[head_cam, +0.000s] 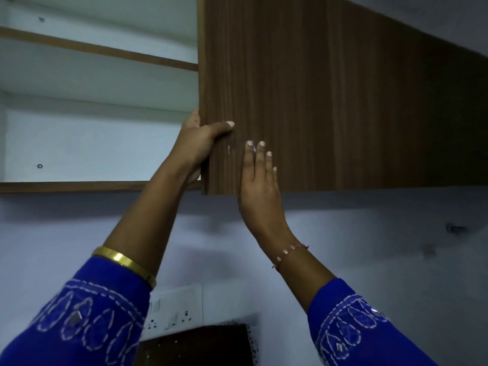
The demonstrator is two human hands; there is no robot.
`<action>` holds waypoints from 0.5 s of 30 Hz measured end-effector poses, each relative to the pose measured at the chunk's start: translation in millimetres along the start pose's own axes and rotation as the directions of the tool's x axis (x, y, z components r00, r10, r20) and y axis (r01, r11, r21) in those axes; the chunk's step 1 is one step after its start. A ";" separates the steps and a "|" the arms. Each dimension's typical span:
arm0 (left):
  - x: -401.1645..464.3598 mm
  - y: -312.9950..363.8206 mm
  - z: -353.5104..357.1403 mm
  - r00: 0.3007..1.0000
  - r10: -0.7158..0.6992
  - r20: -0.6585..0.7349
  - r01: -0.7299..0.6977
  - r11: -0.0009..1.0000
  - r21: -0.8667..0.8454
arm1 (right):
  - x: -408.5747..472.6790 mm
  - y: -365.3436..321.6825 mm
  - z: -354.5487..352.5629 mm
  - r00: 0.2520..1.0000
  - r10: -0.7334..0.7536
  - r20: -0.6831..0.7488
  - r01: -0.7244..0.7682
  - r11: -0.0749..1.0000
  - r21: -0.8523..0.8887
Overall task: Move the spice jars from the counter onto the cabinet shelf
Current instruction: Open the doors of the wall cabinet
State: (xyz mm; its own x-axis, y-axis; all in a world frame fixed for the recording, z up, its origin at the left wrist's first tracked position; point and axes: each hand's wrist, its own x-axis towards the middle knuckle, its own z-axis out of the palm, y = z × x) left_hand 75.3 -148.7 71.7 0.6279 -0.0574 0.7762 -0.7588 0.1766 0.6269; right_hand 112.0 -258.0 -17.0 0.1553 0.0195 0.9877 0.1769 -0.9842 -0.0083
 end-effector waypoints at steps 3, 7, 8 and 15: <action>-20.3 21.1 27.0 0.999 0.034 0.025 -0.035 0.999 0.009 | -7.1 11.3 -30.9 0.999 0.028 -0.023 -0.025 0.995 0.095; -46.6 47.4 76.9 0.996 0.083 0.023 -0.083 0.996 0.034 | -16.0 35.3 -76.3 0.997 0.077 -0.002 -0.074 0.971 0.229; -52.9 53.4 90.2 0.995 0.100 0.021 -0.100 0.994 0.040 | -17.6 42.1 -86.3 0.995 0.099 -0.008 -0.094 0.962 0.258; -91.1 80.9 192.8 0.984 0.177 0.025 -0.179 0.971 0.158 | -33.8 97.1 -156.2 0.952 0.306 -0.006 -0.263 0.828 0.494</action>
State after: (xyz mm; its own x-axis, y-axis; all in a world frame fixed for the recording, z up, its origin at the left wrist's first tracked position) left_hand -76.7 -318.7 64.7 0.4790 -0.0495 0.8764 -0.8765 0.0269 0.4806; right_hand -27.8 -381.8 -26.8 0.1959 -0.2840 0.9386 0.5862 -0.7334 -0.3443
